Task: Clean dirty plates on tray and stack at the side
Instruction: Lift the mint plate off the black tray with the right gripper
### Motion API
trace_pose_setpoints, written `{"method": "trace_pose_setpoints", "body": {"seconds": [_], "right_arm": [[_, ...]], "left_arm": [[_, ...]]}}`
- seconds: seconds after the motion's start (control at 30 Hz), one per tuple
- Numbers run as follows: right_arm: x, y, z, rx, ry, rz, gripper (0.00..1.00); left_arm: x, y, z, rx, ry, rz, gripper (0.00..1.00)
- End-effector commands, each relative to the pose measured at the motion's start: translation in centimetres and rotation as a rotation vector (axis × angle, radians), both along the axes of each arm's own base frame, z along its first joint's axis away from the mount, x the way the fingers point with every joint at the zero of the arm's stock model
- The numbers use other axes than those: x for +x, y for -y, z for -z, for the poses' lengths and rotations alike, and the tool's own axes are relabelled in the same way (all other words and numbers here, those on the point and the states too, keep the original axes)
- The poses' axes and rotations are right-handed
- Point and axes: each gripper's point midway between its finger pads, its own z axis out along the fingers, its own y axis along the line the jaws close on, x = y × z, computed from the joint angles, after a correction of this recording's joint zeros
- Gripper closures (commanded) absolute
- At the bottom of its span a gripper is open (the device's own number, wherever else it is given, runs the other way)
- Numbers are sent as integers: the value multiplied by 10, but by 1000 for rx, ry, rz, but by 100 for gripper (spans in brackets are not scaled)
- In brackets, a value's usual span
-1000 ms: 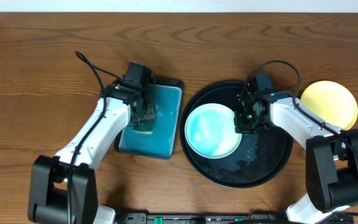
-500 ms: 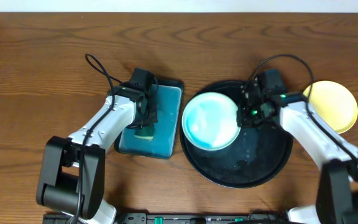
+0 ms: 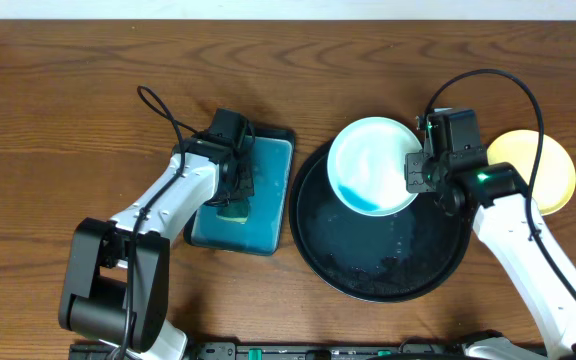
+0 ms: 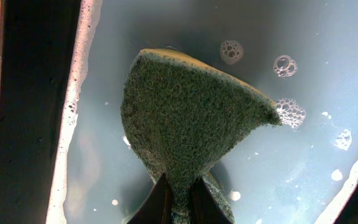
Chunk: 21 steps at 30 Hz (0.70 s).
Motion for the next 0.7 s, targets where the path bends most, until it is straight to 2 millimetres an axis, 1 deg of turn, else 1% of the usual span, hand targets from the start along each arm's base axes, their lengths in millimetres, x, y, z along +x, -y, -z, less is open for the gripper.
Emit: {"method": "trace_pose_setpoints", "body": {"seconds": [0.0,0.13,0.3,0.37,0.4,0.47,0.67], "right_arm": [[6,13,-29,-160,108,7,99],[5,11,-43,-250,165,-10,99],[3,-1,-59,-411,234,-61,99],[3,-7,-68,-485,271,-90,99],[2,-15,-75,-545,300,-126,99],[2,-23,-85,-615,336,-159,99],[-2,-45,-110,-779,427,-239,99]], "left_arm": [[-2,-2,6,12,-16,13,92],[-3,-3,6,13,-19,13,92],[-3,-3,7,14,-20,14,92],[-3,-3,7,14,-20,13,92],[-3,-3,7,14,-20,13,93],[-3,-3,7,14,-20,13,92],[-3,-3,7,14,-21,14,92]]}}
